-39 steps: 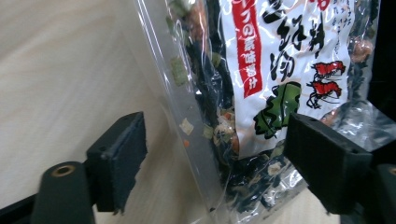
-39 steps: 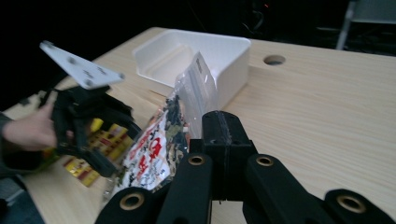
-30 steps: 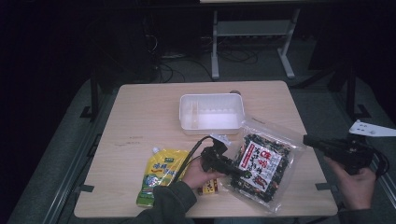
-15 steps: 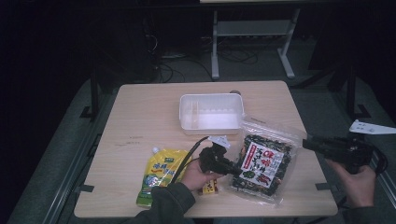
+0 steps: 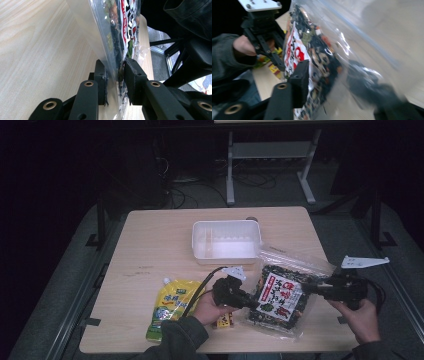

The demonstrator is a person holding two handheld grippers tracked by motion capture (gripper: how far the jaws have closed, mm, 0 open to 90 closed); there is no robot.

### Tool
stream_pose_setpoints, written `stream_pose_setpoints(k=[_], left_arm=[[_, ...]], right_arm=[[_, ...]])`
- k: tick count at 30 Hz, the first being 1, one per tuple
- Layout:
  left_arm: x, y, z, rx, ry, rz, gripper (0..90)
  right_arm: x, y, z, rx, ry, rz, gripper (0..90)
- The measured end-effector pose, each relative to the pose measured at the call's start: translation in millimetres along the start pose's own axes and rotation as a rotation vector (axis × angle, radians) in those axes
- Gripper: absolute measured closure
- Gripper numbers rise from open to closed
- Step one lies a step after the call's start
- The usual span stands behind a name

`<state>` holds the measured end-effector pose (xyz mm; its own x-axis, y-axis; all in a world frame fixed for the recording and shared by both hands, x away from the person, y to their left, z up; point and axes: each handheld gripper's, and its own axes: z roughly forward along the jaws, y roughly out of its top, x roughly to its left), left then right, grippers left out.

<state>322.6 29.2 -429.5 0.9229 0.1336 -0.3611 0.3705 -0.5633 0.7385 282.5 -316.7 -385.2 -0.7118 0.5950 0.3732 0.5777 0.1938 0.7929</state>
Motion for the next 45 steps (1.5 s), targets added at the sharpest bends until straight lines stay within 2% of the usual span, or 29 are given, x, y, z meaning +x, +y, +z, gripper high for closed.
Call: stream_pose_setpoints(k=[1, 2, 3, 4, 6, 7, 8, 9, 10, 11, 14, 16, 17, 24, 25, 27, 32, 45], left_arm=[[-1.5, 0.2, -0.1, 0.002, 0.001, 0.011, 72.9], [-2.4, 0.3, 0.1, 0.002, 0.002, 0.012, 72.9], [-3.3, 0.4, -0.1, 0.004, 0.005, 0.014, 72.9], [-4.1, -0.1, -1.1, 0.009, 0.011, 0.024, 72.7], [-4.3, -0.7, -1.8, 0.008, 0.015, 0.026, 72.2], [-4.5, -1.6, -4.1, 0.005, 0.027, 0.032, 70.8], [-4.5, -1.6, -4.1, 0.005, 0.027, 0.032, 69.2], [-5.6, -2.0, -5.7, 0.014, 0.062, 0.047, 65.8], [-5.6, -2.0, -5.7, 0.014, 0.062, 0.047, 63.6], [-7.1, -2.7, -7.4, 0.025, 0.09, 0.069, 61.5], [-8.4, -2.4, -10.6, 0.007, 0.089, 0.062, 56.8], [-10.1, -1.8, -14.7, -0.008, 0.105, 0.065, 52.0], [-11.3, -2.1, -19.1, -0.014, 0.123, 0.065, 46.9], [-13.9, -8.9, -38.6, -0.01, 0.18, 0.065, 42.5], [-14.3, -11.6, -45.9, -0.012, 0.195, 0.06, 40.4], [-14.5, -13.4, -49.5, -0.014, 0.2, 0.057, 40.1], [-17.3, -25.2, -66.7, -0.015, 0.229, 0.041, 38.1], [-21.5, -45.9, -97.1, -0.026, 0.266, 0.015, 36.1]], right_arm=[[-0.4, 1.1, 4.0, 0.0, 0.047, 0.005, 57.1], [-0.5, 1.8, 5.3, -0.001, 0.066, 0.009, 59.0], [-0.5, 1.8, 5.3, -0.001, 0.066, 0.009, 59.0], [0.1, 4.0, 7.0, -0.008, 0.11, 0.014, 63.2], [0.4, 5.2, 6.7, -0.01, 0.124, 0.019, 65.5], [0.2, 7.7, 5.1, -0.019, 0.18, 0.036, 70.5], [0.2, 7.7, 5.1, -0.019, 0.18, 0.036, 70.5], [2.5, 9.9, 4.3, -0.022, 0.214, 0.036, 73.5], [2.5, 9.9, 4.3, -0.022, 0.214, 0.036, 73.5], [6.1, 12.7, 4.0, -0.024, 0.255, 0.028, 76.3], [12.0, 15.7, 3.3, -0.021, 0.256, 0.008, 76.6], [17.4, 19.0, 1.4, -0.021, 0.246, -0.01, 76.7], [22.6, 23.1, -1.8, -0.017, 0.226, -0.026, 76.8], [30.8, 36.7, -14.7, -0.045, 0.172, -0.06, 76.9], [32.4, 42.2, -17.5, -0.055, 0.148, -0.07, 76.9], [33.6, 46.5, -18.2, -0.062, 0.132, -0.077, 76.9], [36.9, 59.4, -15.4, -0.072, 0.104, -0.1, 76.9], [40.6, 88.9, 1.7, -0.068, 0.064, -0.139, 76.8]])
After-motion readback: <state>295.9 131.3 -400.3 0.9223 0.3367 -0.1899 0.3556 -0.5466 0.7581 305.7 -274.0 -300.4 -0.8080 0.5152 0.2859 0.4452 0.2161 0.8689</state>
